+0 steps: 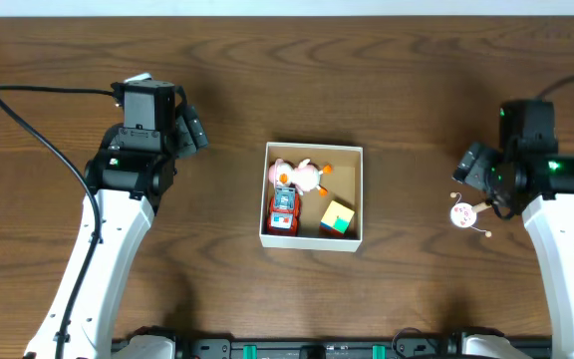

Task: Pack container
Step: 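Retract the right gripper to the white stick toy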

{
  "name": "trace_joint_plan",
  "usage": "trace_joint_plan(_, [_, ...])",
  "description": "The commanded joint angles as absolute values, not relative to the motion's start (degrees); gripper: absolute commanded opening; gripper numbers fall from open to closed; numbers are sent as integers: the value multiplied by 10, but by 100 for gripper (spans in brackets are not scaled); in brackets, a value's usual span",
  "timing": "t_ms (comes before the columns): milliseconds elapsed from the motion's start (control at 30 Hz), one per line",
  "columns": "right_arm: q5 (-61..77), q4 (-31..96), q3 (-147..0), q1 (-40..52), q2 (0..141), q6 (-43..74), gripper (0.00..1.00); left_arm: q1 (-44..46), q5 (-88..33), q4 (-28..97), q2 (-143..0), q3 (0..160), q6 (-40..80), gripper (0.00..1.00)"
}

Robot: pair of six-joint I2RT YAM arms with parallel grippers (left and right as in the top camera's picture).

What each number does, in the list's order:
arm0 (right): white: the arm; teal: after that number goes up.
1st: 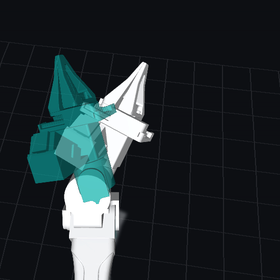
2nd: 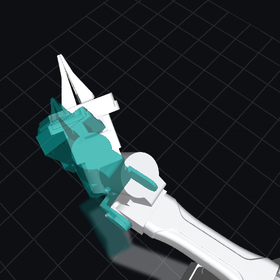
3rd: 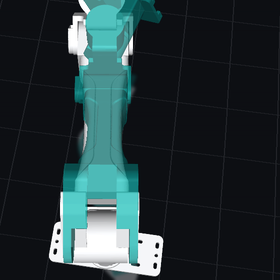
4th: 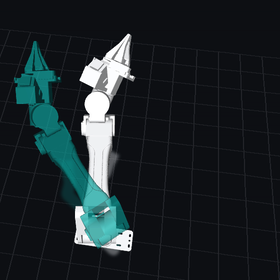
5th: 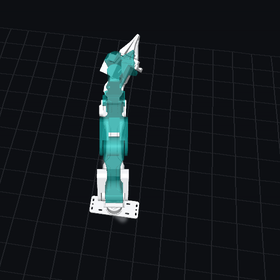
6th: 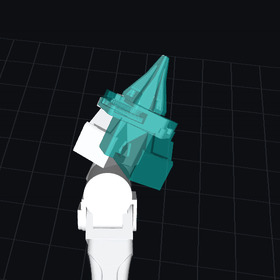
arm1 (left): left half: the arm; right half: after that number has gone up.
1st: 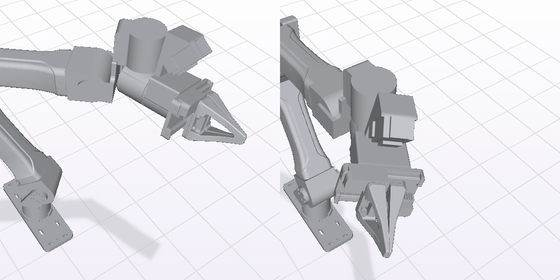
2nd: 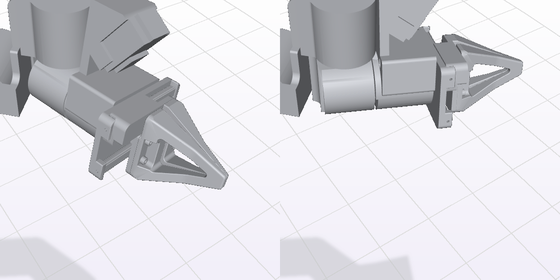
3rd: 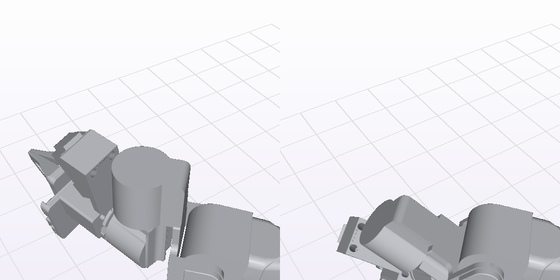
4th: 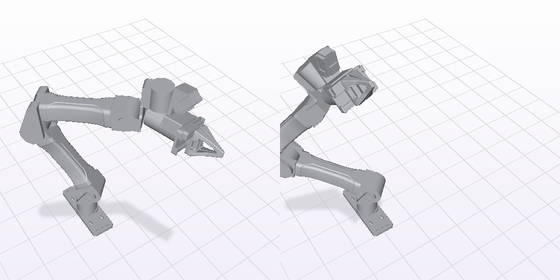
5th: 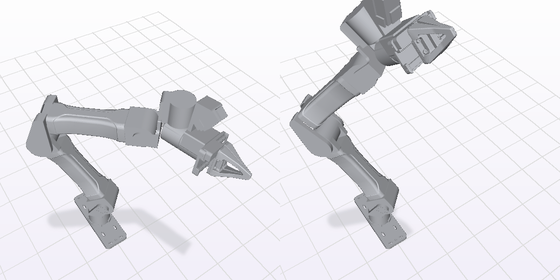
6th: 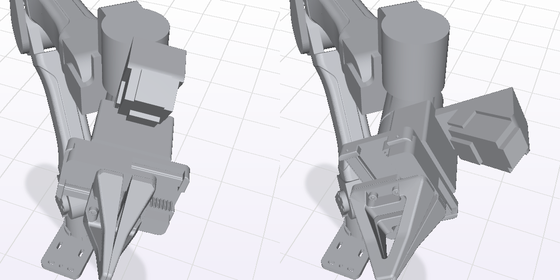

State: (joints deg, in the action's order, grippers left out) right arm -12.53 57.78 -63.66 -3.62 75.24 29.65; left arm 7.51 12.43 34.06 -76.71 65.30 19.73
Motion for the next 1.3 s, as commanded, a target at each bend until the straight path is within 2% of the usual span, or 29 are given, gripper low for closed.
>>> trace_joint_plan(0, [-130, 543, -578, -68, 750, 344, 88, 73, 131, 340, -760, 668, 205, 98])
trace_joint_plan(533, [-132, 338, -404, -115, 750, 373, 84, 73, 131, 340, -760, 668, 205, 98])
trace_joint_plan(1267, [-135, 241, -378, -126, 808, 398, 77, 73, 131, 340, -760, 668, 205, 98])
